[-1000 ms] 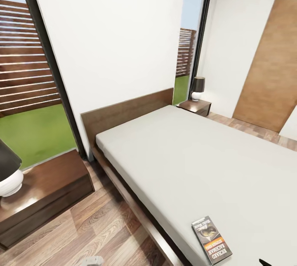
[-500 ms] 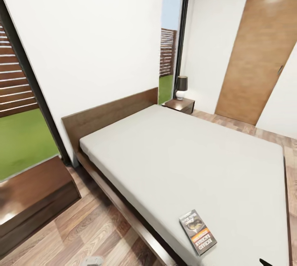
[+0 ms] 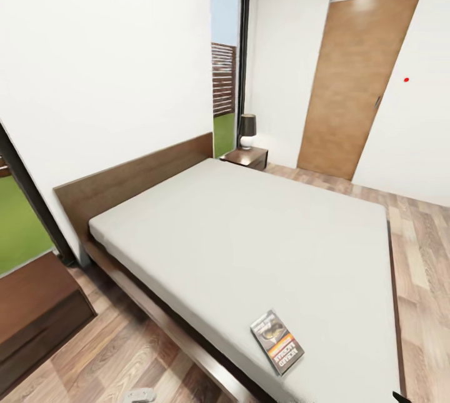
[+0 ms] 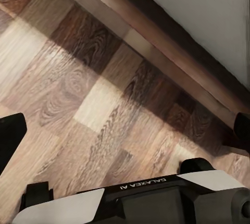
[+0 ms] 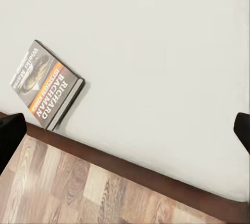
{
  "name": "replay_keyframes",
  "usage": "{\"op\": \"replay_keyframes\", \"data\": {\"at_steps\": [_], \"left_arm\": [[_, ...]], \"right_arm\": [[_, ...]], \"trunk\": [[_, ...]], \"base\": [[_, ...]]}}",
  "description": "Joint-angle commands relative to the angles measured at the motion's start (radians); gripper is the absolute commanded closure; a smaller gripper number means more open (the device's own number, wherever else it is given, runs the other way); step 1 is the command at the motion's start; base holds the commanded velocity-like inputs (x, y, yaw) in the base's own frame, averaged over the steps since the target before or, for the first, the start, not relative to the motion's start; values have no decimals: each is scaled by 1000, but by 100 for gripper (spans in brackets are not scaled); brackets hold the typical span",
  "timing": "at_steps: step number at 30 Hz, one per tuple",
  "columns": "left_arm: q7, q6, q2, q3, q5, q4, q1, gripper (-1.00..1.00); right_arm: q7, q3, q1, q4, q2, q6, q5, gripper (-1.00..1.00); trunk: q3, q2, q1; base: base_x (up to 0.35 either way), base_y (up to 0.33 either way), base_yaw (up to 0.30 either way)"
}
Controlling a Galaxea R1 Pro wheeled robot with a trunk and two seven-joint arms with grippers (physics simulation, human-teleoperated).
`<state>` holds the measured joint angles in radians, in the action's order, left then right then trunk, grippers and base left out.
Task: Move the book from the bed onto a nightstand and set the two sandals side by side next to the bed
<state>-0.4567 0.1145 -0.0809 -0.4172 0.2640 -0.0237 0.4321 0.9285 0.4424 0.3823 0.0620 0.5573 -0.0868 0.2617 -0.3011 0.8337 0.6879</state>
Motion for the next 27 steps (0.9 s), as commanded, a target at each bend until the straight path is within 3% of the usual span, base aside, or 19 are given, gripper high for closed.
{"op": "replay_keyframes", "data": {"at_steps": [1, 14, 27], "left_arm": [[-2, 5, 0, -8, 11, 1, 1, -100], [-2, 5, -1, -8, 11, 1, 1, -100], [-2, 5, -2, -8, 11, 1, 1, -100]], "right_arm": [[3, -8, 3, 6, 1, -9, 8, -100], [2, -8, 3, 6, 0, -10, 7, -100], [1, -8, 3, 6, 0, -10, 7, -100]], "trunk": [[-1, 1, 0], [-1, 1, 0], [-1, 1, 0]], "base": [[0, 0, -284], [2, 14, -284], [110, 251, -284]]}}
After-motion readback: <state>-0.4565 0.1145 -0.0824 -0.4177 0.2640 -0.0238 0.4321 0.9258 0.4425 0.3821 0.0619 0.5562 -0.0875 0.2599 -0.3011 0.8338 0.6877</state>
